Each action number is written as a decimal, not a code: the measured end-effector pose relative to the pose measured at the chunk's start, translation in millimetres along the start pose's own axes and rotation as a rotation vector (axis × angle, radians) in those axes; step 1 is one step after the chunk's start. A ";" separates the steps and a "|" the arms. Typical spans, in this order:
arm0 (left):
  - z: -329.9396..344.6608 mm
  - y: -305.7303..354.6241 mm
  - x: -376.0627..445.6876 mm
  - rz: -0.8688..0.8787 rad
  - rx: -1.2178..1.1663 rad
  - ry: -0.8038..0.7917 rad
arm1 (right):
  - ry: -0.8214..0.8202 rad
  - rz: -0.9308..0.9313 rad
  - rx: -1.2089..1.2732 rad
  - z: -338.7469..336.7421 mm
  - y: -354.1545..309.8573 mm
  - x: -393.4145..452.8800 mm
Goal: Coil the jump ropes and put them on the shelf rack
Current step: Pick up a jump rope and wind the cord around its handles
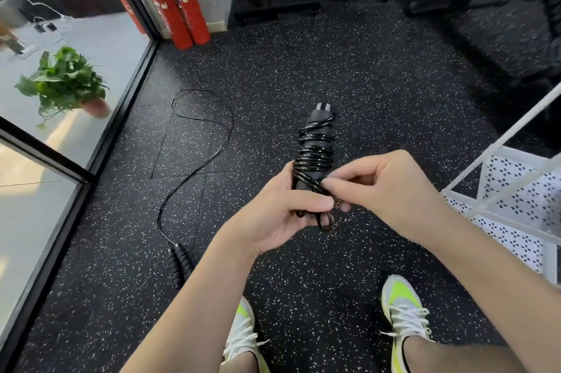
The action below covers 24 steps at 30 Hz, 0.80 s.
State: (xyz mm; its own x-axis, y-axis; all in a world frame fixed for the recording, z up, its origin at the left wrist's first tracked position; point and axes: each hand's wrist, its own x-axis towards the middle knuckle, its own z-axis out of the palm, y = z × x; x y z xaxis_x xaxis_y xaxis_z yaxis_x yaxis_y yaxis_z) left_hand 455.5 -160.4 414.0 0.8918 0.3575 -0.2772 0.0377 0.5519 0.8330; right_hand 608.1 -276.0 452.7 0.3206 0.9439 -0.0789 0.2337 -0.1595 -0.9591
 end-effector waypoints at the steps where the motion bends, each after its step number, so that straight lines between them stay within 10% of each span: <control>1: -0.2 -2.2 0.5 -0.011 0.018 0.005 | -0.019 0.007 -0.045 -1.2 1.5 0.0; 24: 3.7 -2.3 -4.2 -0.041 -0.199 -0.063 | 0.058 -0.232 -0.238 7.0 3.9 -0.9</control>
State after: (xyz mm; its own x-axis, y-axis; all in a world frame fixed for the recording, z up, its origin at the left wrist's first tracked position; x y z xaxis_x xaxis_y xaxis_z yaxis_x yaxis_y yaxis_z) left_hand 453.3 -166.0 415.0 0.9181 0.2869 -0.2734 -0.0092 0.7052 0.7090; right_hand 602.3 -275.4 447.1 0.2842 0.9459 0.1565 0.5120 -0.0118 -0.8589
